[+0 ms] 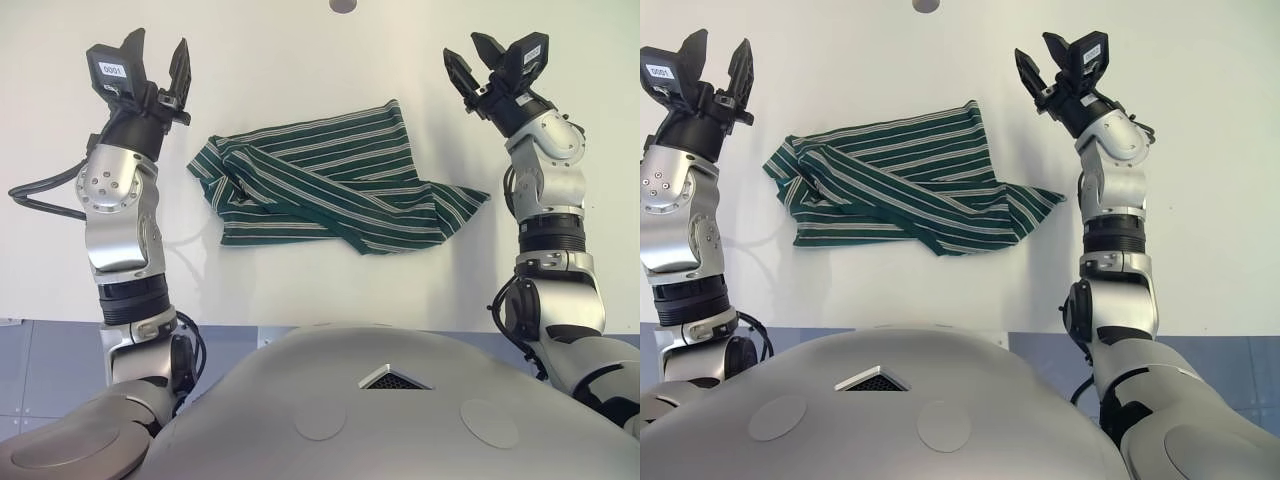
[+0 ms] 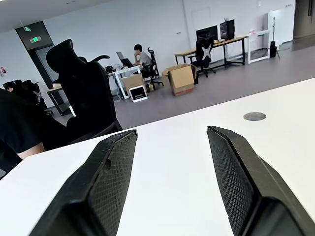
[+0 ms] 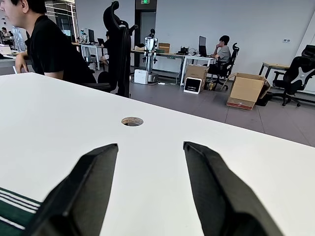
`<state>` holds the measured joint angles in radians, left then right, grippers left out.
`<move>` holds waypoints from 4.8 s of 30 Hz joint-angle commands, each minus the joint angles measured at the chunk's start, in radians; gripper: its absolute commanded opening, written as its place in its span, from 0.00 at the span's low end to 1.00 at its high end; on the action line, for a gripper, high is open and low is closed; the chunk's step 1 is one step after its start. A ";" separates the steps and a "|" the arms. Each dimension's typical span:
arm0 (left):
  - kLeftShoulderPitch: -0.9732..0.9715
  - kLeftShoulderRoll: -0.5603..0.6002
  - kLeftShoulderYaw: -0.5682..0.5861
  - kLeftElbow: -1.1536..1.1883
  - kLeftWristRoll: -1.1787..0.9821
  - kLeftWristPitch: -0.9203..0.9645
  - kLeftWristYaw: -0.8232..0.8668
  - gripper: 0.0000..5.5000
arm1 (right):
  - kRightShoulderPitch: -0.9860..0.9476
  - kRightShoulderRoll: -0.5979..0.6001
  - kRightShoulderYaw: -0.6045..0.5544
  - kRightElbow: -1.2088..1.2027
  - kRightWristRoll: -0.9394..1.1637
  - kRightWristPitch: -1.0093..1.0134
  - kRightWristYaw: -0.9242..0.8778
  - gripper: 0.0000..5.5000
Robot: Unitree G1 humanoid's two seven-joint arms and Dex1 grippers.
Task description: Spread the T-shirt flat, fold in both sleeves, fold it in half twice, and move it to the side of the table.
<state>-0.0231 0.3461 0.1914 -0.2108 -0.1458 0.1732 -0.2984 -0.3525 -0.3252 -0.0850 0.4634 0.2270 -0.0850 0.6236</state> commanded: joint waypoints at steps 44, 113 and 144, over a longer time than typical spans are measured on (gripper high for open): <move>0.094 0.490 -0.069 0.232 0.070 -0.203 -0.569 0.48 | 0.215 -0.609 0.252 -0.565 0.088 0.206 0.810 0.00; -0.014 0.948 0.914 -0.227 -1.435 0.627 -0.565 0.00 | -0.597 -0.746 -0.331 -0.430 1.070 1.107 0.616 0.00; 0.296 0.490 -0.251 -0.072 -0.179 -0.130 -0.608 0.66 | -0.043 -0.340 0.394 -0.131 0.070 0.019 0.570 0.48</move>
<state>0.1880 0.7712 -0.0355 -0.1026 -0.3216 -0.0047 -0.8669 -0.5238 -0.5166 0.3014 0.5826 0.2044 -0.1951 0.9929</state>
